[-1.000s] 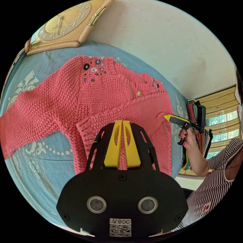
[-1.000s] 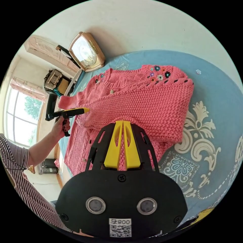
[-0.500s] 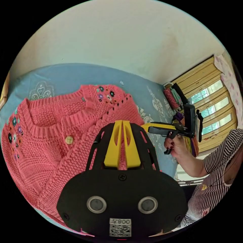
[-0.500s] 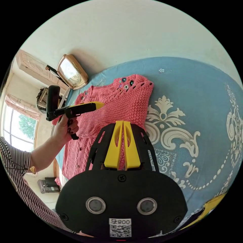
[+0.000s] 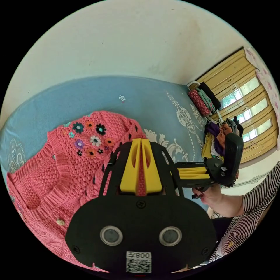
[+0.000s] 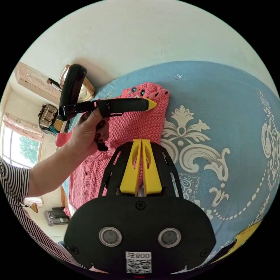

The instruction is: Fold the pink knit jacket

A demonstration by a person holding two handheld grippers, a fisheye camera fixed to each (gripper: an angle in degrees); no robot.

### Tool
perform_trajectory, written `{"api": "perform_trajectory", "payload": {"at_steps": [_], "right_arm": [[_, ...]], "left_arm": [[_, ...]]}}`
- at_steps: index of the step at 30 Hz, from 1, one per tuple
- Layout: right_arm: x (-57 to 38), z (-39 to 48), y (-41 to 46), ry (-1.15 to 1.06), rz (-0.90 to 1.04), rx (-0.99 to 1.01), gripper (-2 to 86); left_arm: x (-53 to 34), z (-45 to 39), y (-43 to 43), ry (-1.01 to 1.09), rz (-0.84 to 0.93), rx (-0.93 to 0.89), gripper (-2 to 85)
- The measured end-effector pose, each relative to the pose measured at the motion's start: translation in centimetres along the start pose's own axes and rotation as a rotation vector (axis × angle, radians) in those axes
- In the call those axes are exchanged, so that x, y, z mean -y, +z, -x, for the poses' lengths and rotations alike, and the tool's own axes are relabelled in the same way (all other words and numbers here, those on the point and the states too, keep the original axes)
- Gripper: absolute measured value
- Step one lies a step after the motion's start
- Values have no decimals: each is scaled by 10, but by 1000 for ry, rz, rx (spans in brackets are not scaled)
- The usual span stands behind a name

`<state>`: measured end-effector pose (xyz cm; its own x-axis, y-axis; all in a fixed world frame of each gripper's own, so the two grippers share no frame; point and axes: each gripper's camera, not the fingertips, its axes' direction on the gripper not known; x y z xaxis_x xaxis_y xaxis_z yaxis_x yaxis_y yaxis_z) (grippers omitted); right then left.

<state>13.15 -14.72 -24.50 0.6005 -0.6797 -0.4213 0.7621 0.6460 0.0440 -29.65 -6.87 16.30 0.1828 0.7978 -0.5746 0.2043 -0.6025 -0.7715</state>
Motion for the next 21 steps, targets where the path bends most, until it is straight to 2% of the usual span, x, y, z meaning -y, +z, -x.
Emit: {"api": "perform_trajectory", "payload": {"at_steps": [1, 4, 9, 12, 14, 15, 17, 21], "right_arm": [[0, 1, 4, -17, -12, -1, 1], [9, 5, 5, -19, 16, 0, 1], [16, 26, -11, -47, 41, -57, 2], [18, 52, -27, -87, -7, -66, 1], [26, 76, -13, -140, 39, -34, 1], [29, 81, -5, -158, 56, -26, 1], [37, 101, 41, -218, 197, -91, 2], [45, 125, 45, -261, 224, -186, 1]], "left_arm": [[4, 3, 8, 11, 40, -2, 2], [2, 5, -22, -24, -12, -17, 2], [-70, 1, -104, -109, -113, 41, 4], [-140, 16, -158, -299, -130, 206, 4], [-185, 41, -186, -466, -117, 300, 3], [-193, 50, -187, -508, -94, 306, 3], [-214, 71, -200, -570, -150, 160, 3], [-226, 51, -258, -597, -213, 183, 5]]}}
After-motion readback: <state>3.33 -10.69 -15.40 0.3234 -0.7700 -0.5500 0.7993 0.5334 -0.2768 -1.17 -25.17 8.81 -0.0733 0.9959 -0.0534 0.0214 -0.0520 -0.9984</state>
